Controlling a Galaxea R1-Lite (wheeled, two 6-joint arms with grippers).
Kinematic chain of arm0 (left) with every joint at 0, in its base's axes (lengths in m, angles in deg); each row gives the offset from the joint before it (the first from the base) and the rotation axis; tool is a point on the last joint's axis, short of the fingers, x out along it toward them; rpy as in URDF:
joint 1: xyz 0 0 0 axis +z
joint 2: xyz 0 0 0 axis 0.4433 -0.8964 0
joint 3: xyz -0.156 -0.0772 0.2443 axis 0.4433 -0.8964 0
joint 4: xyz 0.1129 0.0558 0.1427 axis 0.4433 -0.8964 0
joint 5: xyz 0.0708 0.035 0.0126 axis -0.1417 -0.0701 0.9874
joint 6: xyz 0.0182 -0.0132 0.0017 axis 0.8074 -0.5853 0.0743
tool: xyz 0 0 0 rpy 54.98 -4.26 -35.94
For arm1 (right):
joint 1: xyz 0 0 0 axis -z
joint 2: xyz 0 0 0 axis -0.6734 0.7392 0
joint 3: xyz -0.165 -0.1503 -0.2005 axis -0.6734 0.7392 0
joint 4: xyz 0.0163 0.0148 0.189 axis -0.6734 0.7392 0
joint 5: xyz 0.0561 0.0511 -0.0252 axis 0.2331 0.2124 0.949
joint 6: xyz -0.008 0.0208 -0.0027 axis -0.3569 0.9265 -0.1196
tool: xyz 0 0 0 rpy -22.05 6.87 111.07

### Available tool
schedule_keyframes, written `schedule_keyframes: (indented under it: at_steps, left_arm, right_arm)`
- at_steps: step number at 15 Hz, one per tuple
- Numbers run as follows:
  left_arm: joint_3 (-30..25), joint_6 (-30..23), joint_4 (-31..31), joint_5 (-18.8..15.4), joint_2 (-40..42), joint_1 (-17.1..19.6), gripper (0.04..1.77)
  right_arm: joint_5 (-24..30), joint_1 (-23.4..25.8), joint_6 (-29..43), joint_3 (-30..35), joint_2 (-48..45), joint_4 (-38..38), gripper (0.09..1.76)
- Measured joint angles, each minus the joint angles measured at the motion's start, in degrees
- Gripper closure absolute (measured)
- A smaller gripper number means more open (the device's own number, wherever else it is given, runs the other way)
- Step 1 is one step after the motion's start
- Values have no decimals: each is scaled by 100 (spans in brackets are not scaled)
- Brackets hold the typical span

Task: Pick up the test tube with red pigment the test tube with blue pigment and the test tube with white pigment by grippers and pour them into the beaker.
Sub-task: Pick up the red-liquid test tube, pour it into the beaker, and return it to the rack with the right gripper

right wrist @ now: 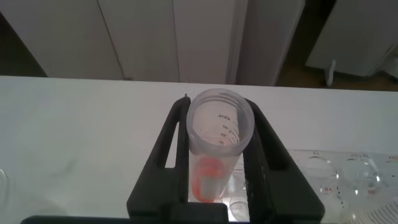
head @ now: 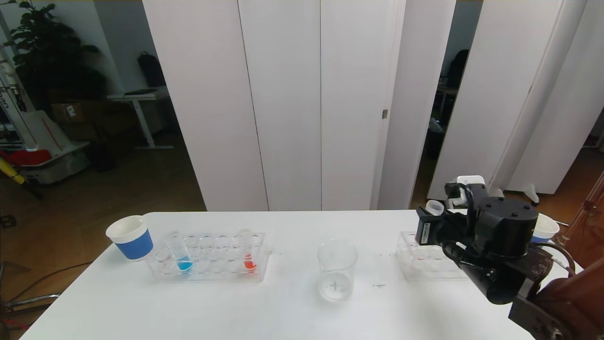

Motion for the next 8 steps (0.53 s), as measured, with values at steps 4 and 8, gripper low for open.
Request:
schedule_keyframes:
  at_steps: [4, 8]
  left_arm:
    - [0, -2, 0, 0, 0, 0, 6]
    - [0, 0, 0, 0, 0, 0, 6]
  right_arm:
    - [122, 50, -11, -650, -284, 945, 128]
    - [742, 166, -5, -1744, -501, 2183, 128]
